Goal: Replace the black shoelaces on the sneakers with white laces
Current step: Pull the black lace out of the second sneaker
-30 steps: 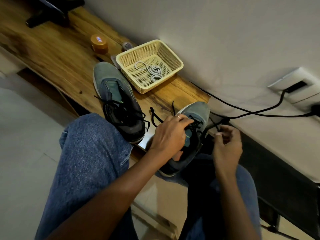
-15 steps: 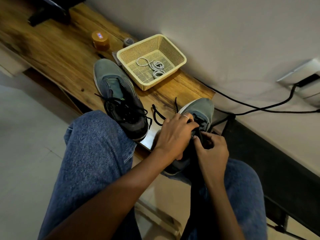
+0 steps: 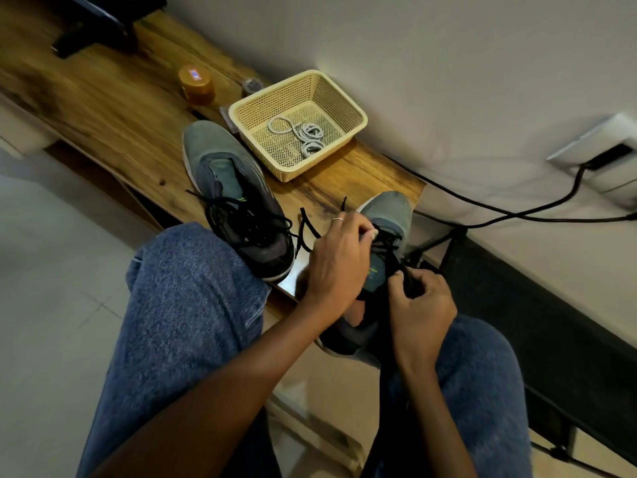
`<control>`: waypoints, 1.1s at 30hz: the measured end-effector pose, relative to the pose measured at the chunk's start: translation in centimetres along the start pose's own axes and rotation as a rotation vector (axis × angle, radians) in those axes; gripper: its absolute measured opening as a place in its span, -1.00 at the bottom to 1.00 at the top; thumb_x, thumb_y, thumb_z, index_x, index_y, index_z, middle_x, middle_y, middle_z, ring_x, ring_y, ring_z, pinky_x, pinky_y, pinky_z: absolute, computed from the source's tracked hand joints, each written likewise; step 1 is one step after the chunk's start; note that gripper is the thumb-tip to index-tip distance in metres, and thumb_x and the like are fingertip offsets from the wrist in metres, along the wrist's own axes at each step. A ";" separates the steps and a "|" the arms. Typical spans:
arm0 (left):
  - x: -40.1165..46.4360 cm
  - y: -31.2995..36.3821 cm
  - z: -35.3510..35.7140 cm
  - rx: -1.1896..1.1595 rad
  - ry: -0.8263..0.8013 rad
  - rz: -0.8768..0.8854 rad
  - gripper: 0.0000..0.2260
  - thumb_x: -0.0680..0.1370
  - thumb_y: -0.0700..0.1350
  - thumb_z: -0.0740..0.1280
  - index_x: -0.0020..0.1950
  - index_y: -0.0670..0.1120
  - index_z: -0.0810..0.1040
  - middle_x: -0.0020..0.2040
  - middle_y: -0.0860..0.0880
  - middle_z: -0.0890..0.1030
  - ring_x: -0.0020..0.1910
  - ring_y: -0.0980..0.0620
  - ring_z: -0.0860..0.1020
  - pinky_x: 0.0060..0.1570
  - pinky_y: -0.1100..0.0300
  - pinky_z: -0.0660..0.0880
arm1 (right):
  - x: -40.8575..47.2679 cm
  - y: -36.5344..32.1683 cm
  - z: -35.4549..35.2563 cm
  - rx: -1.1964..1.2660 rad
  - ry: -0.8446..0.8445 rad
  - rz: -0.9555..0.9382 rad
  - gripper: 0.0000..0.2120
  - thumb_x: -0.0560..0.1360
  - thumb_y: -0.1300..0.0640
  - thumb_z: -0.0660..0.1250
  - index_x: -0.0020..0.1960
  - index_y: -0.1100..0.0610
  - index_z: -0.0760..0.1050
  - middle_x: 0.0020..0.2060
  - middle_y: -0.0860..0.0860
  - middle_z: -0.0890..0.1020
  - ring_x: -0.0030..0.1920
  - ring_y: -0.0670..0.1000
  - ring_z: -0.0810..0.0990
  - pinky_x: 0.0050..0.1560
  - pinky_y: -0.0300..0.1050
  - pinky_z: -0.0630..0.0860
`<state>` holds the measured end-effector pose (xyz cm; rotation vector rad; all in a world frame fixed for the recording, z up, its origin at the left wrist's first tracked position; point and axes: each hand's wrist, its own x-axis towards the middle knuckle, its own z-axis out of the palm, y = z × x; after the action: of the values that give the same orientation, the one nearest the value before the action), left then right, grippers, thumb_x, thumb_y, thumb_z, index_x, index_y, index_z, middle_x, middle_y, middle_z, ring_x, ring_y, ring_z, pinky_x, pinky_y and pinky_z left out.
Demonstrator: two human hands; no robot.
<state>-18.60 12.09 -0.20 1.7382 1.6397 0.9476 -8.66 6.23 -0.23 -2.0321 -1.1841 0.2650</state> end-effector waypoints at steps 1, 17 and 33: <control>0.2 -0.1 -0.1 -0.064 0.018 -0.113 -0.91 0.61 -0.06 0.25 0.04 -0.05 0.51 0.03 -0.01 0.55 -0.14 0.05 0.52 -0.31 0.36 0.24 | 0.1 0.0 0.1 0.002 -0.002 -0.002 -0.91 0.48 0.23 0.38 -0.07 0.25 0.61 -0.18 0.08 0.57 -0.20 -0.02 0.51 -0.23 -0.34 0.28; 0.1 -1.2 0.9 0.349 0.066 0.452 -0.97 0.45 -0.09 0.47 -0.19 0.01 0.66 -0.28 0.10 0.62 0.07 0.04 0.51 0.34 -0.08 0.06 | -0.1 0.4 0.1 -0.017 -0.062 -0.076 -0.94 0.48 0.24 0.38 -0.08 0.24 0.59 -0.20 0.07 0.54 -0.22 -0.03 0.48 -0.23 -0.35 0.28; 0.6 -0.3 -0.5 0.177 0.116 0.194 -0.68 0.49 0.01 0.32 0.24 0.03 0.47 0.13 0.06 0.59 0.20 -0.02 0.42 0.22 0.05 0.13 | 0.2 0.2 0.1 -0.016 -0.050 -0.068 -0.91 0.49 0.25 0.37 -0.04 0.26 0.59 -0.18 0.07 0.55 -0.22 -0.04 0.45 -0.22 -0.39 0.27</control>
<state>-19.20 12.73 -0.07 2.0250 1.6948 1.0357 -8.51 6.39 -0.38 -2.0052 -1.2869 0.2755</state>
